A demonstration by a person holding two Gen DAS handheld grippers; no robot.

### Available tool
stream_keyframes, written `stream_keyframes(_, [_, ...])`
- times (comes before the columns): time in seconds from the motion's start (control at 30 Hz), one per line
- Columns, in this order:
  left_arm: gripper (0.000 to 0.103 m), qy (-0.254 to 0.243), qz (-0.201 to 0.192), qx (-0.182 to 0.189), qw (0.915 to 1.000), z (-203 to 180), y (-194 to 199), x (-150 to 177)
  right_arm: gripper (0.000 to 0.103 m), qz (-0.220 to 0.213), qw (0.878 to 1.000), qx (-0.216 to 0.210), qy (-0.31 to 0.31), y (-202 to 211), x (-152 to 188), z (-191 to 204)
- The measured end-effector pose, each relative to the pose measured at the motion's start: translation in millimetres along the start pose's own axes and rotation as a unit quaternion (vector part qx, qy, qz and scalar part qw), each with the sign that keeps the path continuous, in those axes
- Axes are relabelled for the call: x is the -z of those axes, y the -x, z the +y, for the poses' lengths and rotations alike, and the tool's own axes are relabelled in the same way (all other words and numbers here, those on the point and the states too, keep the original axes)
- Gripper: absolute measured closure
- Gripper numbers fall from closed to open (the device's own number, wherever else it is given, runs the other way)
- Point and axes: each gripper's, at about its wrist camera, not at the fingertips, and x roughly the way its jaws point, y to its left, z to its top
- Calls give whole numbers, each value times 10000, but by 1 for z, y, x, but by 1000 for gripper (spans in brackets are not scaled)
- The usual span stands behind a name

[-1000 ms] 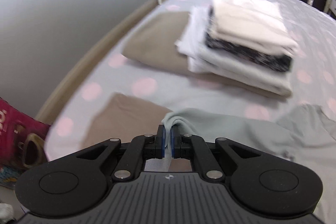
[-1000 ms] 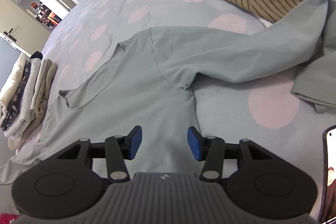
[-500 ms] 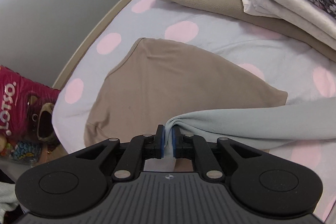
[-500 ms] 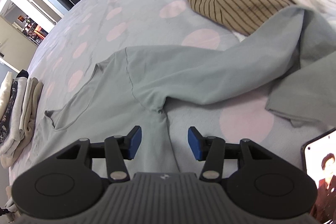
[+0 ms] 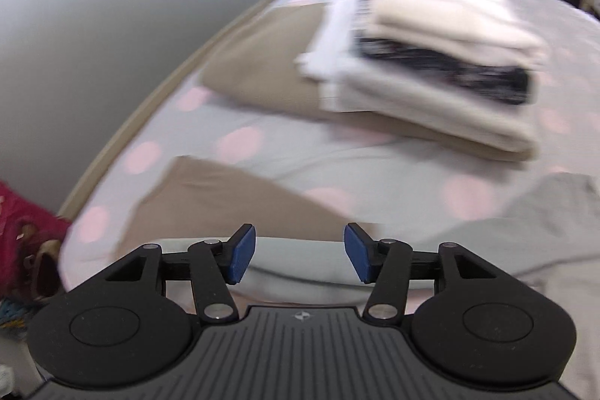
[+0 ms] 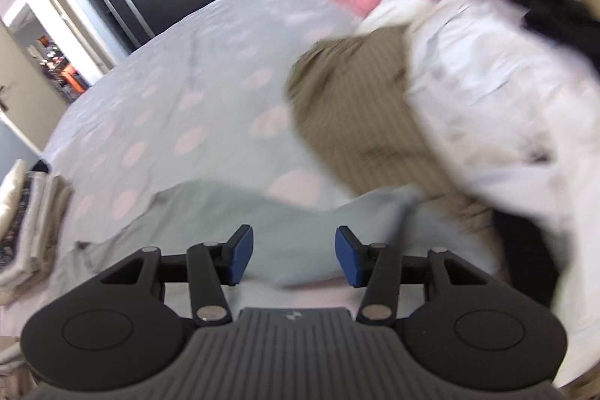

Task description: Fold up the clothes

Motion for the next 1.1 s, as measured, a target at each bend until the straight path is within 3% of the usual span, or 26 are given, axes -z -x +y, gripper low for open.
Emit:
stream_keyframes(0.13, [52,-360,115,419,9984,-46,6,7,52,101,9985,360,-404,2,7,-43])
stream_keyframes(0.27, [52,-667,191,640,9955,-83,7,8,51,365,9947,460,-840,-4,22,-72])
stream_keyframes(0.37, [52,-928,187,675,9932,-104,7,10,51,552,9906,399,-1190,-5,34,-83])
stream_keyframes(0.47, [52,-1131,220,683,9910,-120,6,12,51,786,9848,65,-1547,-15,42,-86])
stream_keyframes(0.6, [52,-1300,220,675,9890,-130,5,14,57,899,9894,2,-1138,-30,42,-67])
stream_keyframes(0.63, [52,-1343,220,656,9885,-132,5,15,67,911,9911,43,-971,-34,41,-61])
stream_keyframes(0.67, [52,-1382,224,633,9881,-133,5,15,86,926,9921,98,-840,-35,41,-57])
stream_keyframes(0.73, [52,-1425,233,602,9877,-133,5,17,98,958,9933,217,-605,-34,42,-51])
stream_keyframes(1.1, [52,-1354,247,667,9882,-128,5,16,99,823,9886,1210,363,-4,18,-56])
